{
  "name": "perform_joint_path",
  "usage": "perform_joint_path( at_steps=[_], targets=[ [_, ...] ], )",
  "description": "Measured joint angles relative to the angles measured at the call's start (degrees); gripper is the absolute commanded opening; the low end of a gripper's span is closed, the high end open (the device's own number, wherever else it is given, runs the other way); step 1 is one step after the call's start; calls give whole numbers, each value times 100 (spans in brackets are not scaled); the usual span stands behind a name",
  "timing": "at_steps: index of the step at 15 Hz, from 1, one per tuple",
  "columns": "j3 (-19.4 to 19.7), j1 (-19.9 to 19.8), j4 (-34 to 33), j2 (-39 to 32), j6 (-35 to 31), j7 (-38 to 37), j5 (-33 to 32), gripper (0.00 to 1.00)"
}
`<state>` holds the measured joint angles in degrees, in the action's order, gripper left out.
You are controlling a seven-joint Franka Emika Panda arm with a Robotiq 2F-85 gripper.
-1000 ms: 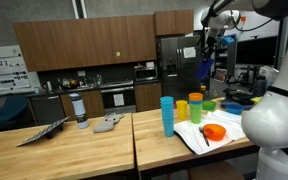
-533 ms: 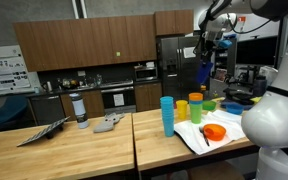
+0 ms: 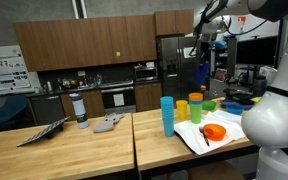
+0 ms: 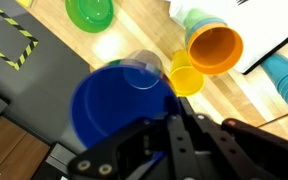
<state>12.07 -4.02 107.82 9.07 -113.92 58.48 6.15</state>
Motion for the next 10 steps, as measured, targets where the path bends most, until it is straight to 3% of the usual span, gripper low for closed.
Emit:
perform_joint_path(
  at_steps=[7, 10],
  targets=[
    [-294, 61, -38, -15, 94, 56, -115, 2],
    [-349, 91, -210, -105, 568, 106, 25, 2]
  ],
)
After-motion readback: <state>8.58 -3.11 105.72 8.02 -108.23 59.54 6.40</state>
